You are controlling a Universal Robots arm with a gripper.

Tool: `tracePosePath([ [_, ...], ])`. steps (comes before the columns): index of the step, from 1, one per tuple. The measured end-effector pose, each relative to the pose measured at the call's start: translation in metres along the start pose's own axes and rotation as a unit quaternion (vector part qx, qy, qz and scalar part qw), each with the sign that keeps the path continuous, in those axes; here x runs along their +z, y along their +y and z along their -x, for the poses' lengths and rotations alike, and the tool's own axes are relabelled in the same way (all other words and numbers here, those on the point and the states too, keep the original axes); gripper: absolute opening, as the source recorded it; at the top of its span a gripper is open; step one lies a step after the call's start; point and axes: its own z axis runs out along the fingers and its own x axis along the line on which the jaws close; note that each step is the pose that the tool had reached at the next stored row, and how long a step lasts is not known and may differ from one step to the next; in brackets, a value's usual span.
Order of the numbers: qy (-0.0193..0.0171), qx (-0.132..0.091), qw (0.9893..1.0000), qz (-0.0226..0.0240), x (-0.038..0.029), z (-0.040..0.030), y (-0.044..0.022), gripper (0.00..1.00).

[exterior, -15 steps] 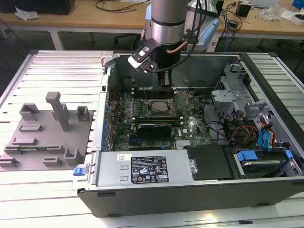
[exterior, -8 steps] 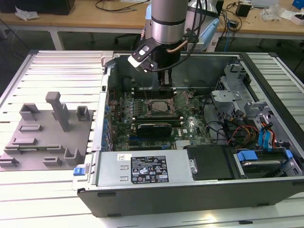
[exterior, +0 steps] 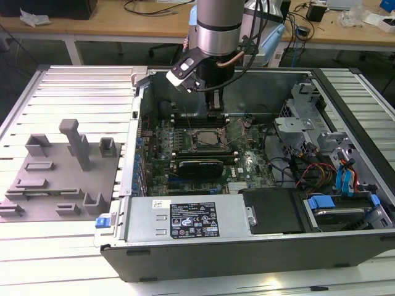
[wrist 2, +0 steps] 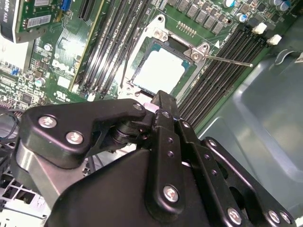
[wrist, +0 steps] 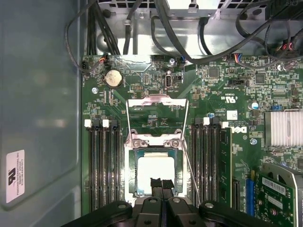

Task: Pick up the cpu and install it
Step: 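Close the cpu cover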

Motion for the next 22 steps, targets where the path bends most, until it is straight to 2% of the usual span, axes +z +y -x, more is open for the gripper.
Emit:
tracePosePath([
  [4, 0.0, 0.0, 1.0, 0.0, -0.0103, 0.0, 0.0004, 0.11],
  [7, 0.0001, 0.0, 1.0, 0.0, -0.0141, 0.0, 0.0006, 0.11],
  [10, 0.0, 0.0, 1.0, 0.0, -0.0143, 0.0001, 0.0009, 0.11],
  [19, 0.0, 0.0, 1.0, 0.0, -0.0139, -0.0001, 0.0122, 0.11],
  [22, 0.0001, 0.0, 1.0, 0.0, -0.0135, -0.0002, 0.0212, 0.11],
])
